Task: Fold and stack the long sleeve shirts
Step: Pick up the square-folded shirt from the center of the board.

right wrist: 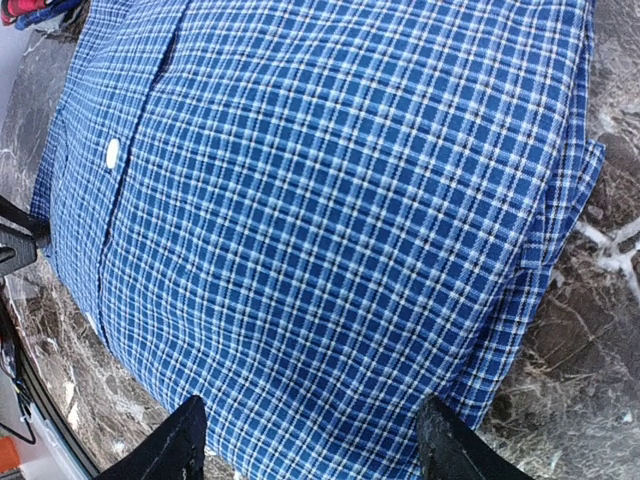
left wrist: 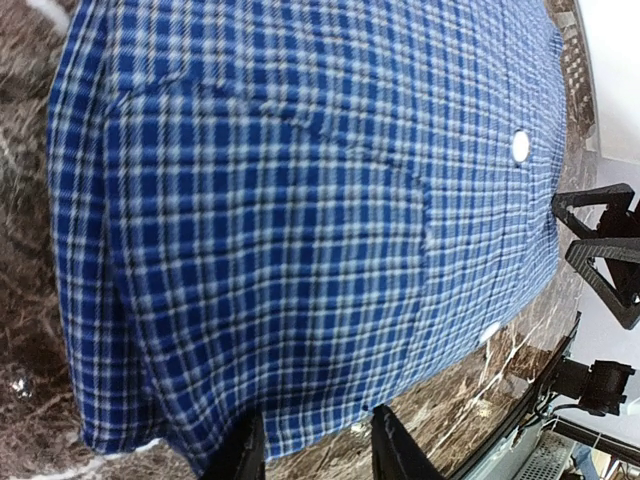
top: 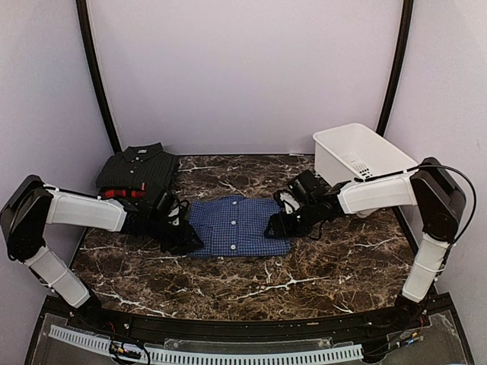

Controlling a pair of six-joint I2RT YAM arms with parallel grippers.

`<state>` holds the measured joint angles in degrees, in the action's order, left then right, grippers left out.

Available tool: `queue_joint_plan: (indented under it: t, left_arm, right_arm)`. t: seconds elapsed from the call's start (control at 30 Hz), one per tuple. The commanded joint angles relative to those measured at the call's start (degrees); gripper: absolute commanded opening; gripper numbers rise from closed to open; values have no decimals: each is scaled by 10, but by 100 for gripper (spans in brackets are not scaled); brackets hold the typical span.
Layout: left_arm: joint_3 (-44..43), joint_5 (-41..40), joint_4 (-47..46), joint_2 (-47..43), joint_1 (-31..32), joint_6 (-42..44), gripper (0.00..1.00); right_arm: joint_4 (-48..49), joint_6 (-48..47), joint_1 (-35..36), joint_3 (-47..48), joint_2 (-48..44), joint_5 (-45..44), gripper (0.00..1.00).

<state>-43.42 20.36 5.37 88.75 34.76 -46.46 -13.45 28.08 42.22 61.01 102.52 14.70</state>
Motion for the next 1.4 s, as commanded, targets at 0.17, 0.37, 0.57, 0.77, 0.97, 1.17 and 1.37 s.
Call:
queue_joint_plan:
  t: [0.17,0.37,0.57,0.77,0.97,1.17,1.37]
  left_arm:
    - [12,-44,59,-52,0,-4,35]
    - [-41,-116,119,-87,-9,24,40]
    - [-73,-100,119,-38,-64,80,50]
    - [-116,-62,112,38,-91,124,65]
    - [-137,-7,96,93,-81,131,68]
    - [-140,-28,114,119,-71,118,61]
    - [-160,-58,139,151,-45,109,53]
  right_arm:
    - [22,22,7,-30,-30,-17,68]
    - [6,20,6,-33,-53,-41,68]
    - [4,25,-5,-33,-64,-74,68]
    - [3,29,-10,-36,-74,-88,66]
    - [7,30,-16,-43,-76,-94,66]
    - [12,27,-21,-42,-73,-92,66]
    - [16,28,-24,-37,-63,-89,66]
